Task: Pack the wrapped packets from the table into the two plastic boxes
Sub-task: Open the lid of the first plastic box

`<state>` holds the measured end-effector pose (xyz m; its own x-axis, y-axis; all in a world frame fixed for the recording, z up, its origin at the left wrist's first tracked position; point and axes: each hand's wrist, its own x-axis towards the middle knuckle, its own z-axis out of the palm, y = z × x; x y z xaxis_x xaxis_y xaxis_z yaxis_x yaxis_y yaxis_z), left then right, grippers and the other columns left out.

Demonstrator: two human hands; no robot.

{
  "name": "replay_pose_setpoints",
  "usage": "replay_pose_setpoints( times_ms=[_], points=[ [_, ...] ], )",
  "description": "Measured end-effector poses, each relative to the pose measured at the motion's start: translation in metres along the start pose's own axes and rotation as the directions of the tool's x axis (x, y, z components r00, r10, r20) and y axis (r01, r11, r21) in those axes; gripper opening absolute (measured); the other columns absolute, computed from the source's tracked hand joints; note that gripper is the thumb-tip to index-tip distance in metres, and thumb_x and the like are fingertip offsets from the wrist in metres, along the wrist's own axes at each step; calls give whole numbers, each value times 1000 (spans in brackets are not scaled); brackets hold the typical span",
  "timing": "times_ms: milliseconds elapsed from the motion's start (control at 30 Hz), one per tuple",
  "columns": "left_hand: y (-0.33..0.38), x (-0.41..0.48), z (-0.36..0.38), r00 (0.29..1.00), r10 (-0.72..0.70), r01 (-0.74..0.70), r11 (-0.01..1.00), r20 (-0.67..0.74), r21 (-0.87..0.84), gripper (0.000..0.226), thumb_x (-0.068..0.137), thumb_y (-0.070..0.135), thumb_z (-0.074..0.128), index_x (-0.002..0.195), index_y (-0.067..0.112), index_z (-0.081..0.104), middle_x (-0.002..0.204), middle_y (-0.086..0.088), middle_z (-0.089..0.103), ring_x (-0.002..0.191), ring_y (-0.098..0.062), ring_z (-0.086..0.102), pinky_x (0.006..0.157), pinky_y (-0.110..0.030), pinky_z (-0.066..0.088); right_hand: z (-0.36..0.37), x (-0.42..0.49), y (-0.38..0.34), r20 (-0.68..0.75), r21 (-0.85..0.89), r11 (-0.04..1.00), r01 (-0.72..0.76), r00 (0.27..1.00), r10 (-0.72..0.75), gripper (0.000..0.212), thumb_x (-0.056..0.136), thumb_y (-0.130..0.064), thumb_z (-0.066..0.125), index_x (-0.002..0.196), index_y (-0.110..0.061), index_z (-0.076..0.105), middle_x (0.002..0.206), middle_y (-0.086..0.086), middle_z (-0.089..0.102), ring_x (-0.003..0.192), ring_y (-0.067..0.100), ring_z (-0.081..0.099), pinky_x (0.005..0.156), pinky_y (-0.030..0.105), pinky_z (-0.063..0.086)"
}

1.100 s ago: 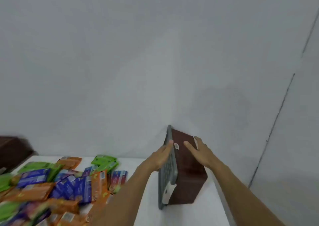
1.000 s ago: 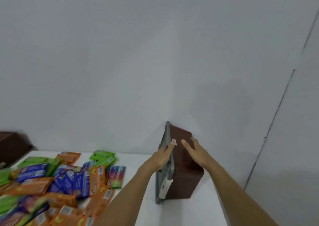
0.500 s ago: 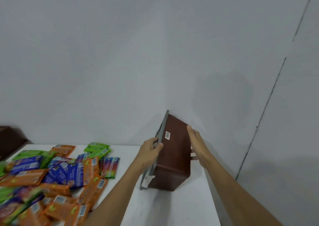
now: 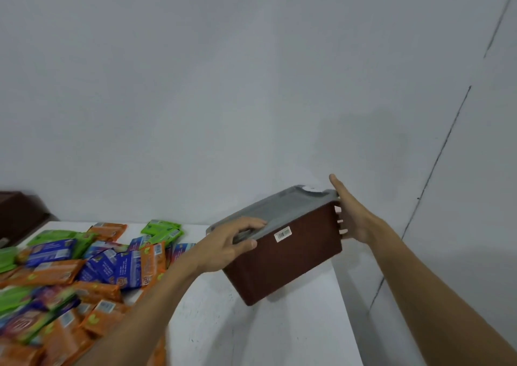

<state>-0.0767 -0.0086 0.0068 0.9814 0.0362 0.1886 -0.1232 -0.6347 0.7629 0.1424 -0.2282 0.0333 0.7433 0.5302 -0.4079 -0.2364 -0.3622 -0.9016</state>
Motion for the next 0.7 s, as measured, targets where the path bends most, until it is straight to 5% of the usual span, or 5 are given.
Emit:
replay_pose_setpoints(
  times_ms=[167,300,500,700],
  points=[
    [-21,-20,-3,992,-33,25,998,119,63,35,92,18,63,126,21,60,136,17,53,127,8,43,109,-13,30,1,1,34,33,-48,991,-122,992,124,80,66,-82,60,118,-21,59,123,16,61,107,39,63,85,52,56],
    [-27,-28,6,973,-67,40,992,221,123,35,91,18,65,125,23,63,139,22,45,124,18,37,99,0,26,14,3,69,-68,-194,975,-110,993,98,59,79,-69,62,109,-18,64,110,12,67,93,31,68,66,39,58],
    [-39,-45,33,954,-80,28,983,289,182,32,87,29,69,117,39,65,138,23,38,126,6,37,106,-20,35,27,5,110,-162,-400,916,26,982,-99,55,87,-56,62,111,-8,58,111,7,65,94,23,63,80,37,54],
    [-51,-63,53,968,-78,11,963,237,268,31,87,45,64,117,49,59,143,26,33,136,9,19,115,-23,21,35,-1,128,-244,-495,868,20,956,-162,59,89,-59,56,119,-8,49,109,6,55,97,26,55,80,35,44]
  ],
)
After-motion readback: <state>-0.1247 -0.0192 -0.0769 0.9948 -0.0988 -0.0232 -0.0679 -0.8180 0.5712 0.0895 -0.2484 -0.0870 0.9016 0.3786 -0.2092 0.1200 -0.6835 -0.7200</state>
